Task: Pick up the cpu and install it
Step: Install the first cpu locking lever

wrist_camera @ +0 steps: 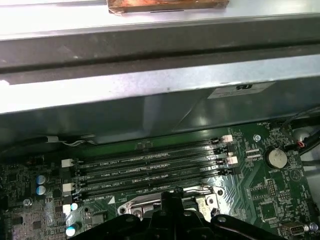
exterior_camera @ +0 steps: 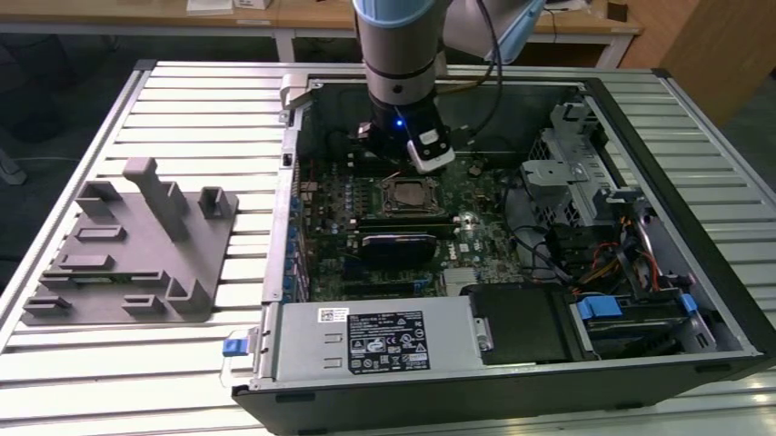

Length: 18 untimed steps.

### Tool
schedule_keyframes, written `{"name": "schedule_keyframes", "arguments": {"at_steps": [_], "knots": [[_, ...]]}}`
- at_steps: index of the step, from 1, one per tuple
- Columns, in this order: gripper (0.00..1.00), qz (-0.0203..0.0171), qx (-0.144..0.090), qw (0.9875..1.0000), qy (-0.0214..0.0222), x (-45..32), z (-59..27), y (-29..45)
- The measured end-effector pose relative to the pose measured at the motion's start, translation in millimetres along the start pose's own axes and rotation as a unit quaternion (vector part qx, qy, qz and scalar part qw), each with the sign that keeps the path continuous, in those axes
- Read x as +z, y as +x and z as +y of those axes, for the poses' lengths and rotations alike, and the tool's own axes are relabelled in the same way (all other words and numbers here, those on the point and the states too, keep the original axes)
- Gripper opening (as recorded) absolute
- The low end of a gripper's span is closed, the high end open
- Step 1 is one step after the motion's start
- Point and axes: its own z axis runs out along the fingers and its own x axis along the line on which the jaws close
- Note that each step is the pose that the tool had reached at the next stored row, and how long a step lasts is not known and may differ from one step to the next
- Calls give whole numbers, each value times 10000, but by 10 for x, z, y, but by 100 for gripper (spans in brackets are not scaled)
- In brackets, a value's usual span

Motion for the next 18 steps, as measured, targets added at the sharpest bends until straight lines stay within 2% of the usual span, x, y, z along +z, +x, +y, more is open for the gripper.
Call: {"name": "schedule_keyframes", "arguments": {"at_steps": [4,5,7,8,13,18], "knots": [[11,2,1,10000,-16,20,19,7],[11,6,3,10000,-41,25,18,8],[11,19,15,9999,-124,39,16,10],[11,21,17,9999,-141,48,14,10],[11,2,44,9999,-147,82,5,13],[11,-71,315,9994,-122,101,1,15]]}}
